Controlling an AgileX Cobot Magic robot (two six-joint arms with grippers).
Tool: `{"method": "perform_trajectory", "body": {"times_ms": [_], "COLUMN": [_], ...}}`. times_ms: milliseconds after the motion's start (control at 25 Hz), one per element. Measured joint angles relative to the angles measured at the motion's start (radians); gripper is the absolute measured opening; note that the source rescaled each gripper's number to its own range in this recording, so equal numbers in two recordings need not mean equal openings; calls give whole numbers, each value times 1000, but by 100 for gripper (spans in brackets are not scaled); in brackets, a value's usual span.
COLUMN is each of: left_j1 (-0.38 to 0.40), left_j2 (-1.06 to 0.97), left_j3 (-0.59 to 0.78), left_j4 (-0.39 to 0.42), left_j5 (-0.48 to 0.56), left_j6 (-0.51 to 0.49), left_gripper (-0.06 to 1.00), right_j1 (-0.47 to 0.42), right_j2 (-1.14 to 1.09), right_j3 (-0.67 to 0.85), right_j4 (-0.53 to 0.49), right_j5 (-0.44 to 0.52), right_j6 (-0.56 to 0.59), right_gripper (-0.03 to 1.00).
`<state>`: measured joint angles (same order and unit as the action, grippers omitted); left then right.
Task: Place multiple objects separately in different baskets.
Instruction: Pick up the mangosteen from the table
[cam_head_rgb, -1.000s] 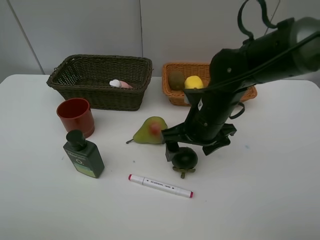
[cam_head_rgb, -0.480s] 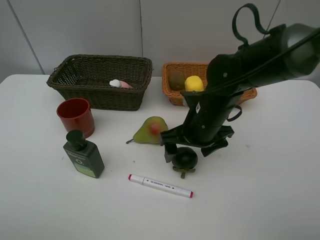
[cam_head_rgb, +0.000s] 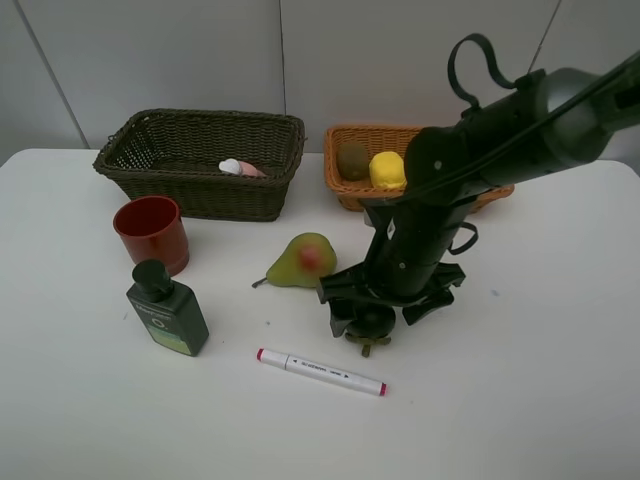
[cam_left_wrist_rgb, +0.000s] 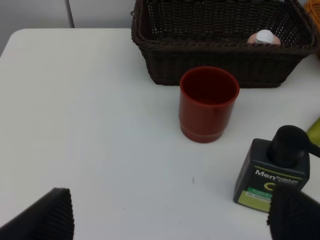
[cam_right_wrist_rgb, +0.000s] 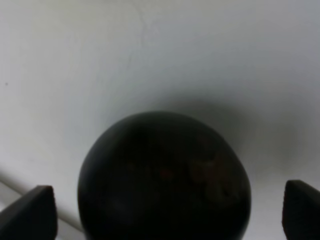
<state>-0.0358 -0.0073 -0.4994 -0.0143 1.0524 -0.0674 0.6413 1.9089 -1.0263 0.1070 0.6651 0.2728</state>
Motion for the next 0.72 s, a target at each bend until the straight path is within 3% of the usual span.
{"method": "perform_trajectory", "body": {"times_ms": [720], "left_j1": [0], "left_j2": [0], "left_j3": [0], "left_j4": [0], "left_j5": [0], "left_j6": [0], "left_gripper": [100], "right_j1": [0], "right_j2": [0], "right_j3": [0], "right_j4": [18], "right_j5": [-19], "right_j6": [-2], "right_gripper": [98]}}
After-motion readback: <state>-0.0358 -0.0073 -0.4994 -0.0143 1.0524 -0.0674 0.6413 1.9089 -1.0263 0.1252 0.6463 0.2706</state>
